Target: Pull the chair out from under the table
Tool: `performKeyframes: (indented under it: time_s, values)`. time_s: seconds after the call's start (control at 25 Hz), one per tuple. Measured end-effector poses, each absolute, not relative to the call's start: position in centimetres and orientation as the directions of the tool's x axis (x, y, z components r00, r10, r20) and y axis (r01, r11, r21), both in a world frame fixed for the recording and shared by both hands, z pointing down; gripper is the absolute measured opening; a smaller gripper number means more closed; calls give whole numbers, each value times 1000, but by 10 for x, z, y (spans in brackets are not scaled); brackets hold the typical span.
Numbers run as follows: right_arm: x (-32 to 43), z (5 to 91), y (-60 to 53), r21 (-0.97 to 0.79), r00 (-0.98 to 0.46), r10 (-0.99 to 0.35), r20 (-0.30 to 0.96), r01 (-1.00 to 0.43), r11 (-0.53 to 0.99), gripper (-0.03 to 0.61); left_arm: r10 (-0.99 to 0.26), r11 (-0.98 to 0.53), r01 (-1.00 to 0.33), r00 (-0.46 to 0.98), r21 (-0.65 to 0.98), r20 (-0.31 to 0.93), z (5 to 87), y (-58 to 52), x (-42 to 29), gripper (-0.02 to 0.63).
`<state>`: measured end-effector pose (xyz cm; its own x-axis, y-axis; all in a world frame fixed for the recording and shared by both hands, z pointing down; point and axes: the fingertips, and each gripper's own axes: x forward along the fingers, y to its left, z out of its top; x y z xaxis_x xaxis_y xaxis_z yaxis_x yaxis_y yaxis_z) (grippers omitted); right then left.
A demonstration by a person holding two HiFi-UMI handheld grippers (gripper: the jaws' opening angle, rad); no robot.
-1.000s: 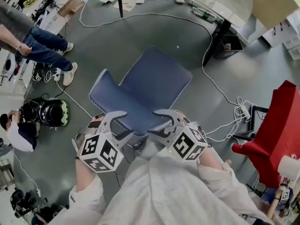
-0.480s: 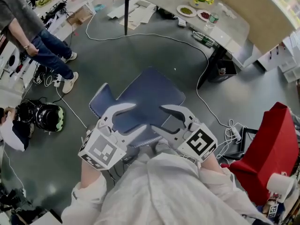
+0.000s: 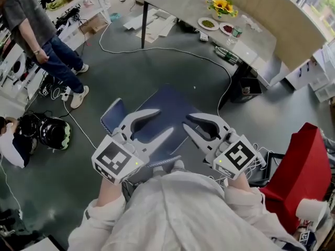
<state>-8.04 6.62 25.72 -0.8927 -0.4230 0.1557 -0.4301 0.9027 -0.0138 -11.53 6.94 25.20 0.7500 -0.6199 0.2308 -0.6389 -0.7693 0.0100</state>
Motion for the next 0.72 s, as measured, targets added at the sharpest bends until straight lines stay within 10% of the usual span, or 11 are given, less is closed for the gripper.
performKeyframes:
  time_s: [0.28, 0.72]
  values:
    - [-78, 254, 76, 10, -883, -440, 162, -445, 896, 11, -637, -745, -649, 761, 154, 127, 243, 72, -103, 39]
    - [-83, 254, 76, -1, -872, -455, 183, -463, 887, 3, -668, -716, -691, 720, 98, 187, 255, 85, -113, 15]
